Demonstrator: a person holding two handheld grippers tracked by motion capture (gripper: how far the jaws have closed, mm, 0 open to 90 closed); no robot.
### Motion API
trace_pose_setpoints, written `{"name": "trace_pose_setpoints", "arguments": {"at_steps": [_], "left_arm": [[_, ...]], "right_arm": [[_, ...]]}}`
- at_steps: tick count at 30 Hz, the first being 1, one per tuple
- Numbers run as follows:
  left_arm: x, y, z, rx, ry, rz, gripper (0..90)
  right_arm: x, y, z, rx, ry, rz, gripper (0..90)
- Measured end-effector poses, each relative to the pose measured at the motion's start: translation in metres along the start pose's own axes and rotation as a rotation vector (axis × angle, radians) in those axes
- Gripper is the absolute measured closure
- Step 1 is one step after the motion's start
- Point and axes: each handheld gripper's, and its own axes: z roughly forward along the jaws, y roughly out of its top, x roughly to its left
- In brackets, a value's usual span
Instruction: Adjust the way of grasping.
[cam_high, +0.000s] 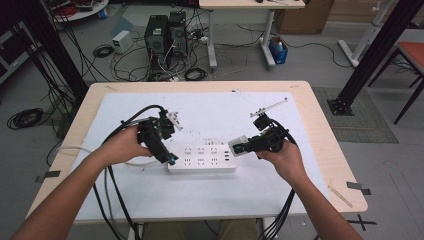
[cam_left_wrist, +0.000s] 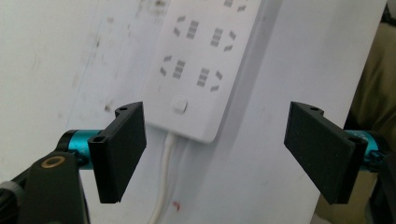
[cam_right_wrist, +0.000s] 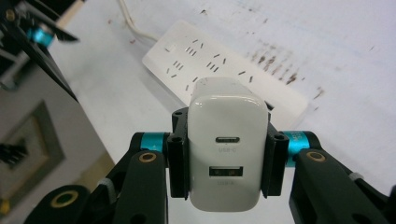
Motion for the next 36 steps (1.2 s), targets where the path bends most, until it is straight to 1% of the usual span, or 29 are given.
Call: {"name": "trace_pose_setpoints", "arguments": {"at_steps": [1,2,3,4,5,6,7,9,12,14,15,17,19,21,22,23,25,27,28,30,31,32,35,36], "left_arm": [[0.003,-0.006,-0.002,0.011,0.009,0.001,21.0],[0.005,-0.011,-0.004,0.015,0.012,-0.006,21.0],[0.010,-0.021,-0.008,0.025,0.012,-0.017,21.0],[0.010,-0.021,-0.008,0.025,0.012,-0.017,21.0],[0.012,-0.026,-0.010,0.032,0.013,-0.020,21.0],[0.014,-0.031,-0.013,0.038,0.013,-0.025,21.0],[0.017,-0.035,-0.015,0.040,0.020,-0.029,21.0],[0.020,-0.044,-0.019,0.036,0.030,-0.055,21.0],[0.025,-0.057,-0.025,0.029,0.046,-0.082,21.0],[0.027,-0.067,-0.028,0.020,0.059,-0.110,21.0],[0.028,-0.070,-0.029,0.024,0.062,-0.115,21.0],[0.027,-0.079,-0.031,0.019,0.072,-0.137,21.0],[0.027,-0.086,-0.033,0.026,0.078,-0.146,21.0],[0.026,-0.090,-0.033,0.027,0.085,-0.148,21.0],[0.026,-0.091,-0.034,0.028,0.087,-0.148,21.0],[0.026,-0.093,-0.034,0.025,0.083,-0.151,21.0],[0.025,-0.095,-0.034,0.019,0.078,-0.157,21.0],[0.025,-0.096,-0.035,0.029,0.080,-0.155,21.0],[0.025,-0.096,-0.035,0.031,0.081,-0.154,21.0],[0.025,-0.095,-0.036,0.032,0.083,-0.151,21.0],[0.025,-0.095,-0.036,0.032,0.085,-0.147,21.0],[0.024,-0.094,-0.036,0.029,0.086,-0.145,21.0],[0.023,-0.090,-0.037,0.035,0.096,-0.126,21.0],[0.023,-0.090,-0.037,0.035,0.096,-0.126,21.0]], "right_arm": [[0.001,0.003,-0.003,0.020,-0.027,-0.078,62.1],[0.002,0.004,-0.004,0.017,-0.036,-0.131,62.1],[0.003,0.006,-0.005,0.024,-0.048,-0.162,62.1],[0.003,0.006,-0.005,0.024,-0.048,-0.162,62.1],[0.006,0.009,-0.007,0.055,-0.090,-0.217,62.1],[0.006,0.009,-0.007,0.055,-0.090,-0.217,62.1],[0.008,0.011,-0.007,0.075,-0.115,-0.237,62.1],[0.009,0.015,-0.009,0.099,-0.151,-0.258,62.1],[0.007,0.020,-0.014,0.112,-0.161,-0.262,62.1],[0.006,0.023,-0.018,0.119,-0.169,-0.260,62.0],[0.004,0.025,-0.020,0.123,-0.169,-0.255,62.0],[0.003,0.026,-0.022,0.127,-0.166,-0.252,62.0],[0.000,0.028,-0.023,0.139,-0.165,-0.250,62.1],[-0.002,0.030,-0.023,0.170,-0.178,-0.256,62.0],[-0.002,0.030,-0.023,0.170,-0.178,-0.256,62.0],[-0.003,0.032,-0.022,0.194,-0.188,-0.264,62.0],[-0.004,0.032,-0.022,0.204,-0.193,-0.270,62.0],[-0.004,0.033,-0.022,0.221,-0.205,-0.279,62.0],[-0.003,0.033,-0.022,0.230,-0.214,-0.282,62.0],[0.000,0.033,-0.020,0.248,-0.225,-0.301,62.0],[0.002,0.032,-0.019,0.260,-0.232,-0.302,62.0],[0.004,0.032,-0.016,0.271,-0.237,-0.320,62.0],[0.005,0.033,-0.014,0.274,-0.242,-0.319,62.0],[0.005,0.033,-0.014,0.274,-0.242,-0.319,62.0]]}}
